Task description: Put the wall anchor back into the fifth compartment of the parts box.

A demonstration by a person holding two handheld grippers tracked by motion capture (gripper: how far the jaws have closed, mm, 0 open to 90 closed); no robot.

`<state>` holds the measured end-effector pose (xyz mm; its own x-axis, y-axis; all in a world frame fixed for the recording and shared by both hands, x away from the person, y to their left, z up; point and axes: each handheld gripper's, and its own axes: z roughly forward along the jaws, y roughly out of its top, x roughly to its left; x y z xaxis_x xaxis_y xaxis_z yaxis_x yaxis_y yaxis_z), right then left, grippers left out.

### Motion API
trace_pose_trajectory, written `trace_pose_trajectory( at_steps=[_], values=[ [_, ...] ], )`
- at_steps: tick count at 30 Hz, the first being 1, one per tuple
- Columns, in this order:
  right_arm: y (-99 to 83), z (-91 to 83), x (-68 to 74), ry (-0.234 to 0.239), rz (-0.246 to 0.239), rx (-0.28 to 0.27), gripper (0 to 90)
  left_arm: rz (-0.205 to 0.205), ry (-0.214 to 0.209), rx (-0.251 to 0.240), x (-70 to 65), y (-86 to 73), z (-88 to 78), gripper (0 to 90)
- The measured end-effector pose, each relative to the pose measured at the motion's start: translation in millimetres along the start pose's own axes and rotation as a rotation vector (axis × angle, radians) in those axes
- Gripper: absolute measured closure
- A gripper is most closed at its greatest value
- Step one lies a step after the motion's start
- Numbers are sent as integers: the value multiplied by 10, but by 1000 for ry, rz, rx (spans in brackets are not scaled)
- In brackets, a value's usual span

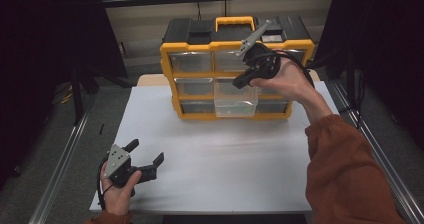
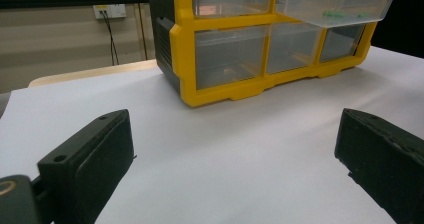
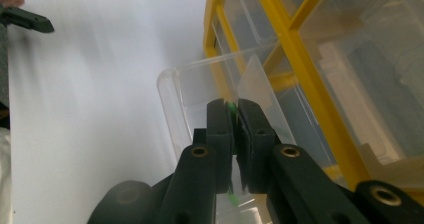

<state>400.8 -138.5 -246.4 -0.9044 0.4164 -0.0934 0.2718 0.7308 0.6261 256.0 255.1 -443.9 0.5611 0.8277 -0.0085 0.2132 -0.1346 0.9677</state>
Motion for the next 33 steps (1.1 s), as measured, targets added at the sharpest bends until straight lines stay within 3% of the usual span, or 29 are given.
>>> trace_pose_trajectory(
  at_steps=[5,17,19,21,23,26,33],
  values=[
    [42,104,-51,8,29,107,847,-3,-8,2,-4,0,3,24],
    [25,152,-87,-22,51,112,832,-4,-3,2,-1,-6,-8,24],
    [17,168,-90,-31,50,101,729,-6,-5,1,-2,-7,-5,24],
    [1,185,-93,-53,69,101,508,-6,-5,0,-4,-6,-3,24],
    [-15,194,-99,-62,76,96,419,-4,-7,3,-1,-7,0,24],
    [-45,205,-98,-88,101,57,200,-6,-7,1,1,-7,-1,24],
    [-118,209,-80,-96,118,30,98,-9,-6,0,-8,-7,2,24]
  ],
)
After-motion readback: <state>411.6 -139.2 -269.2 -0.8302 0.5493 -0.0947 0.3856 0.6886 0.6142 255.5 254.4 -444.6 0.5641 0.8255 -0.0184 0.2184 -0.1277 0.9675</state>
